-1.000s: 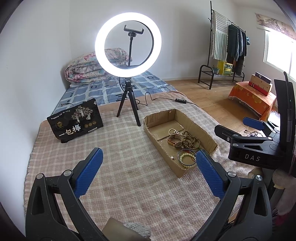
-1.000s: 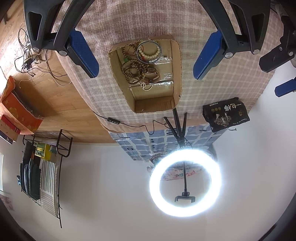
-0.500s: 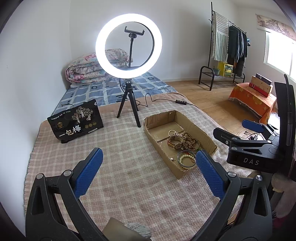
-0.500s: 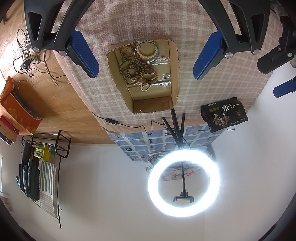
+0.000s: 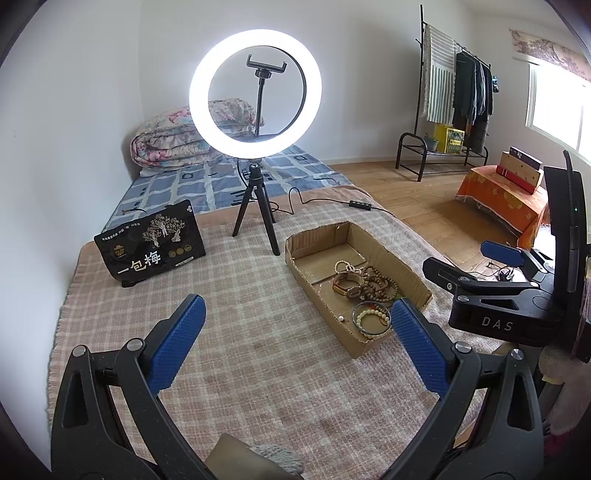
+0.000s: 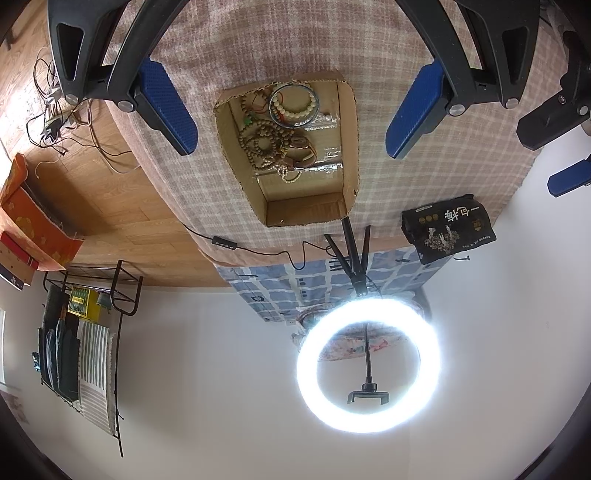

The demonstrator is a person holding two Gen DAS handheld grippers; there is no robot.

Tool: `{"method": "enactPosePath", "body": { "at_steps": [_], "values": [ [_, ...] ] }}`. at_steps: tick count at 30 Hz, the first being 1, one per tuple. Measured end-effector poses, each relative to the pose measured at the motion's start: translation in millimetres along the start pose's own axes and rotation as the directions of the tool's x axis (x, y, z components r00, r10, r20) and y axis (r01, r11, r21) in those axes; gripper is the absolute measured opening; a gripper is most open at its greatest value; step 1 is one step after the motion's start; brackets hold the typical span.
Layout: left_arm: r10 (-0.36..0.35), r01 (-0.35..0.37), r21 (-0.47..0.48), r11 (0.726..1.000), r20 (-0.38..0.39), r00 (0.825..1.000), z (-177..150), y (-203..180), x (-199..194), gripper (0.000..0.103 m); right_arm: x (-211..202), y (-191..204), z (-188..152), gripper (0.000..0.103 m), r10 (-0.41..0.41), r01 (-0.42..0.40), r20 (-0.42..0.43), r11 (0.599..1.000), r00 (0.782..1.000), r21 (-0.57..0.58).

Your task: Organize jewelry

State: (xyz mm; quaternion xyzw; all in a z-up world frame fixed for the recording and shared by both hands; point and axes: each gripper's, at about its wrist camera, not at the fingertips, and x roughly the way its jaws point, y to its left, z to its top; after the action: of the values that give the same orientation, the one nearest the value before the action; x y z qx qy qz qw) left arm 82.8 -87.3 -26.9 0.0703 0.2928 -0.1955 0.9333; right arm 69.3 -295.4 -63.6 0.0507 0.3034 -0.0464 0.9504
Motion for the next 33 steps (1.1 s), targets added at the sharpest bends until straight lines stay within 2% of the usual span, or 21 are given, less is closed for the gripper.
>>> {"method": "enactPosePath", "body": {
  "at_steps": [33],
  "values": [
    [0.001, -0.001, 0.011, 1.0, -0.012, 1.0, -0.3, -2.8, 0.8, 0.102, 0.4, 1.0, -3.2, 0.103, 0.002, -0.002, -0.005, 1.0, 1.0, -0.001]
  ]
}}
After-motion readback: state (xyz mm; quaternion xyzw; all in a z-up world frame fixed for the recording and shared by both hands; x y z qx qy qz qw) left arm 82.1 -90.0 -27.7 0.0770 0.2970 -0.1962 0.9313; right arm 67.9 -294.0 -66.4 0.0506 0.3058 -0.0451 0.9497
